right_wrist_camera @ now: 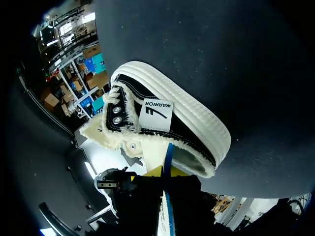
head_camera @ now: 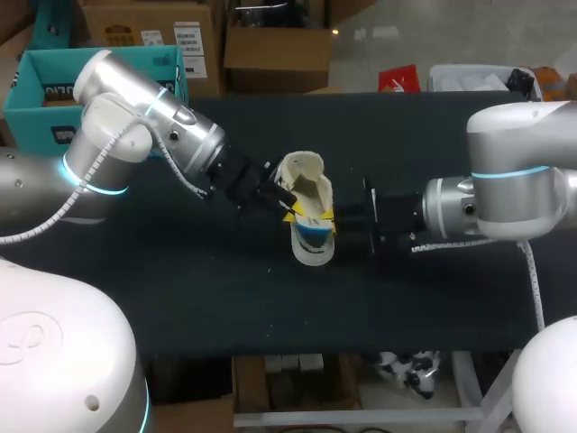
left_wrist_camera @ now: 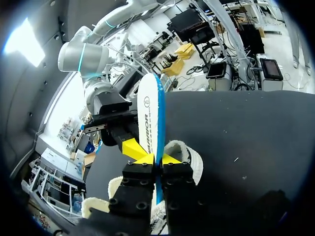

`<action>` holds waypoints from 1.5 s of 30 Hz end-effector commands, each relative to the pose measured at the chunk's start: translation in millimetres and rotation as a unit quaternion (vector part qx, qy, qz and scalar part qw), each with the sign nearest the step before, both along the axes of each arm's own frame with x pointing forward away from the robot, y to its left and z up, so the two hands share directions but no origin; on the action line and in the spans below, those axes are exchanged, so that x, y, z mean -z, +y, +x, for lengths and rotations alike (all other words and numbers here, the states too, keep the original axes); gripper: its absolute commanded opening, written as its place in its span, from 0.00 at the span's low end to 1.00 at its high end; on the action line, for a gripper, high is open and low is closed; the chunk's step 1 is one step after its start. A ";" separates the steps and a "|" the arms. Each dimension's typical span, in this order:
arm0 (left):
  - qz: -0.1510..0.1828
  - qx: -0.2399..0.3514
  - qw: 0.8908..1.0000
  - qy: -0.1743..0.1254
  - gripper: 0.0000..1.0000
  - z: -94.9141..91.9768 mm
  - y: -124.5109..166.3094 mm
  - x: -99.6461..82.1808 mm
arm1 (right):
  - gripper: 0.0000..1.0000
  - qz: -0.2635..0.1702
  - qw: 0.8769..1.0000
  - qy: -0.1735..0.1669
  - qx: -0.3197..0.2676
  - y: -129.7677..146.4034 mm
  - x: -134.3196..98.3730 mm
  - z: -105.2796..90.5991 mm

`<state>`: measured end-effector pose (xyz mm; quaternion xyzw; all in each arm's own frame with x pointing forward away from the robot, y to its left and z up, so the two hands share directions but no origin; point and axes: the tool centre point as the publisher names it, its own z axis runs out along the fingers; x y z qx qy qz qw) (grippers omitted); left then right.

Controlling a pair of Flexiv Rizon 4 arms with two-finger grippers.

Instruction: Open the shoe tongue, take the insole out of the shoe, put the insole back into the shoe, and pack the shoe into the shoebox

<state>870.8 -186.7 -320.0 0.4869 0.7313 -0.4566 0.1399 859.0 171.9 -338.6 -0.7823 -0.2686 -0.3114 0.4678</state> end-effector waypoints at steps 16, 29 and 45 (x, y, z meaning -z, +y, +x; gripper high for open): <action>0.014 -0.042 0.999 0.014 0.00 16.2 -4.0 10.8 | 0.00 -0.017 1.000 0.002 0.007 1.9 14.2 26.7; 0.023 -0.060 0.997 0.039 0.00 43.2 1.5 24.6 | 0.00 -0.030 0.999 0.016 0.014 8.4 24.0 39.6; -0.008 -0.023 0.999 0.036 0.44 18.7 8.8 9.7 | 0.00 -0.032 0.999 0.019 0.021 5.5 21.5 39.4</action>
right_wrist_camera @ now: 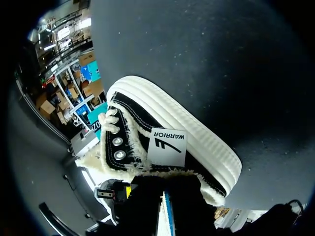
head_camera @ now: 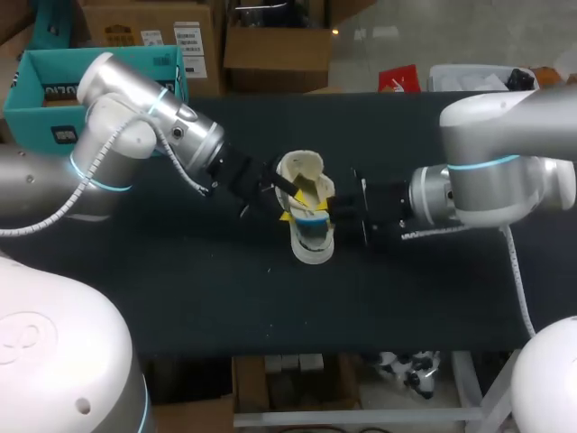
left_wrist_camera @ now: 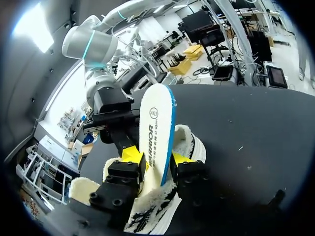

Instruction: Open the shoe tongue, take the insole out of the shoe, put the insole back into the shoe, and pack the shoe into the shoebox

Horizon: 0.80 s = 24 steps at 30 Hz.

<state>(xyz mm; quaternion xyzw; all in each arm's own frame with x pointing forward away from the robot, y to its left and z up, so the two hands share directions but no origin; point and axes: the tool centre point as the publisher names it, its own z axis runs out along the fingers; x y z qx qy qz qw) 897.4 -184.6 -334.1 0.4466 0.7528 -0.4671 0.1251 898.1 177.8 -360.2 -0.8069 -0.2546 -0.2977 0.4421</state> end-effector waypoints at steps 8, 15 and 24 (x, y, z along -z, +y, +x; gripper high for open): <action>-0.019 0.022 1.000 -0.010 0.00 -19.8 6.8 -11.1 | 0.00 -0.002 1.000 0.004 0.005 -1.3 1.6 0.4; -0.008 0.022 1.000 -0.012 0.00 -18.7 -0.9 -7.4 | 0.00 -0.001 1.000 0.006 0.006 -0.3 1.6 -1.9; -0.008 0.028 1.000 -0.013 0.24 -20.8 -2.4 -7.7 | 0.00 0.001 1.000 0.011 0.010 -0.3 2.3 -1.6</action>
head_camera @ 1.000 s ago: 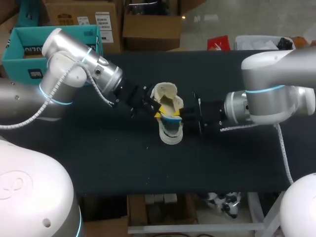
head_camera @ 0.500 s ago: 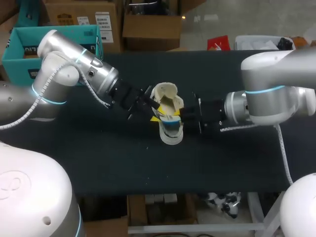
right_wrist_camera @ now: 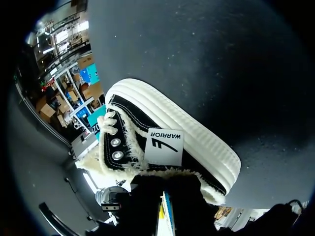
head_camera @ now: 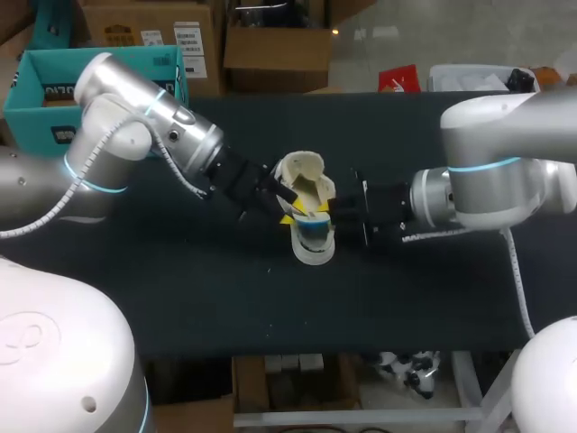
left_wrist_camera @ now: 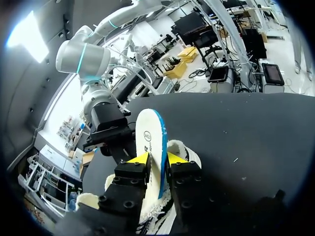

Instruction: Open the shoe tongue, take the insole out of the shoe, put the insole back into the shoe, and pack the shoe into the shoebox

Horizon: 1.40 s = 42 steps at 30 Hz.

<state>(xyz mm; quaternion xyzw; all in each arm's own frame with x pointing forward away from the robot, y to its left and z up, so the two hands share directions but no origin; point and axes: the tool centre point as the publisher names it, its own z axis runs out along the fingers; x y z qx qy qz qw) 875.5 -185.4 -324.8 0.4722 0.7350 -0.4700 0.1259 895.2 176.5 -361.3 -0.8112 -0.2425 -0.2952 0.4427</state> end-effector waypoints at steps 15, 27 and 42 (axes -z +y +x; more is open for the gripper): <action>0.000 -0.013 1.000 -0.001 0.00 4.7 -0.4 3.7 | 0.38 -0.020 1.000 -0.002 0.007 5.3 -19.6 -30.9; -0.002 -0.015 1.000 -0.006 0.00 1.7 -5.4 3.2 | 0.00 -0.021 1.000 -0.011 0.005 9.5 -26.3 -47.0; 0.015 -0.049 0.999 -0.011 0.00 12.4 -6.4 10.6 | 0.00 -0.017 1.000 -0.018 -0.008 8.3 -3.0 -14.4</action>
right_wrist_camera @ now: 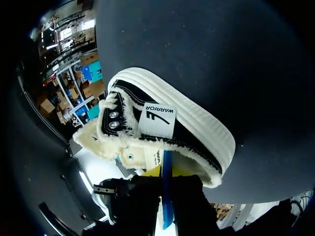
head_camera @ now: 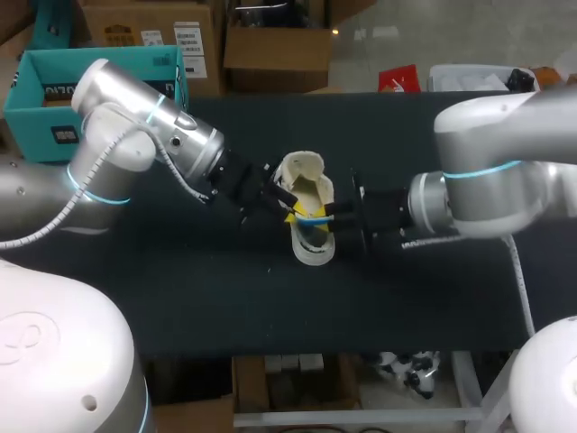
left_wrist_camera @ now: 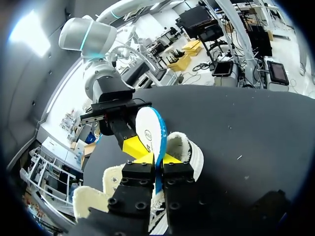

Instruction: Open the shoe tongue, take the insole out of the shoe, put the insole back into the shoe, and pack the shoe into the shoebox

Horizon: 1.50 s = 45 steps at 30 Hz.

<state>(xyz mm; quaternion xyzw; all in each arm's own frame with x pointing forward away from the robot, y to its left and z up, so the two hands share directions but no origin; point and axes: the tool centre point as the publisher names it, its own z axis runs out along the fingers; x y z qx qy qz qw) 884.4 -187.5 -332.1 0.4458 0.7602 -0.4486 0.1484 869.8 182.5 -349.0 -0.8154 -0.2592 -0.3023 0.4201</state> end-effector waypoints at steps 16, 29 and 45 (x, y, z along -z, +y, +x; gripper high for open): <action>0.008 -0.035 0.999 0.028 0.00 34.0 -6.0 18.8 | 0.19 -0.011 1.000 0.008 0.005 2.4 17.1 24.2; 0.004 -0.035 0.999 0.027 0.00 29.6 -3.8 18.0 | 0.37 -0.025 0.999 -0.004 0.022 2.2 -5.2 -5.6; 0.004 -0.023 1.000 0.020 0.42 19.6 -7.0 12.3 | 0.00 -0.018 0.999 -0.012 0.024 1.3 1.0 -1.6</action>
